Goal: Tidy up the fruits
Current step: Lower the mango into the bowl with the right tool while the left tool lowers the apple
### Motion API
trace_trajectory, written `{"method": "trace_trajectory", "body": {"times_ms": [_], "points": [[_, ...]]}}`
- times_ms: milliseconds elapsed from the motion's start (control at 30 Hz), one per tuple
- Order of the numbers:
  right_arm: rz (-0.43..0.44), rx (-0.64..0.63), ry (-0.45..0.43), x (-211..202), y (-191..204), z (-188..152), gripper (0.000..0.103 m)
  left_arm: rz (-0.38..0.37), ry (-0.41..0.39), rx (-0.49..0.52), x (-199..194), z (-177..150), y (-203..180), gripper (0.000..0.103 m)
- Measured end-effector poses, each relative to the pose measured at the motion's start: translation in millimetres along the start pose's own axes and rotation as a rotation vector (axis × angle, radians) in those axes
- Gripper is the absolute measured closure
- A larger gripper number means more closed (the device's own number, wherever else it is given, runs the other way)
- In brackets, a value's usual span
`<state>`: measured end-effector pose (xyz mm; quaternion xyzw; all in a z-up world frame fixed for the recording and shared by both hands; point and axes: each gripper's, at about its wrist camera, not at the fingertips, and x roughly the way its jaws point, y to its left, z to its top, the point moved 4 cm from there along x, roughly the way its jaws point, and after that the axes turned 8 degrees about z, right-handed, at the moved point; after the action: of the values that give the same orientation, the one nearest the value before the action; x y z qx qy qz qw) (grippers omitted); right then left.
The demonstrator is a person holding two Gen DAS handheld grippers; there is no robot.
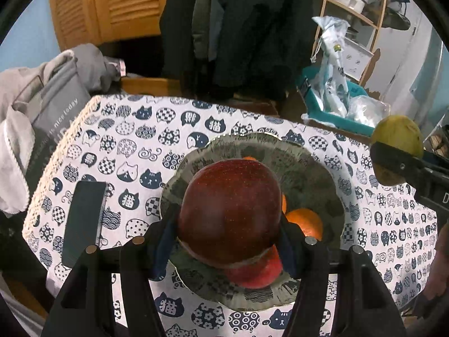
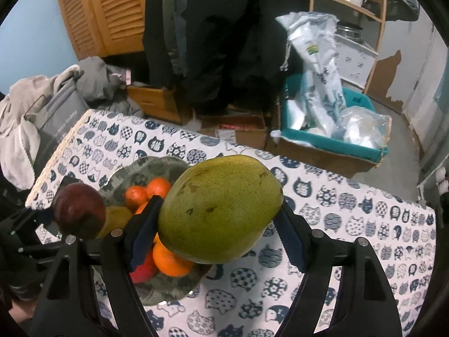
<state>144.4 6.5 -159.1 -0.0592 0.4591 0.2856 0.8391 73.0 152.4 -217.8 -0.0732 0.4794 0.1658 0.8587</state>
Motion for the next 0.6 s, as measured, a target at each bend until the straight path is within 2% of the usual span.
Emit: {"method": "trace_trajectory", "body": {"times_ms": [467,600], "points": [[0.021,0.025,0.062,36.5,-0.7,-5.2,0.025,-0.028,0.098,0.014,31.5,-9.7,-7.5,0.038],[0.029,0.026,0.067,40.3,-0.1,-5.5,0.025,-0.039,0.077,0.021,29.0,-9.2,-8.9,0.038]]}}
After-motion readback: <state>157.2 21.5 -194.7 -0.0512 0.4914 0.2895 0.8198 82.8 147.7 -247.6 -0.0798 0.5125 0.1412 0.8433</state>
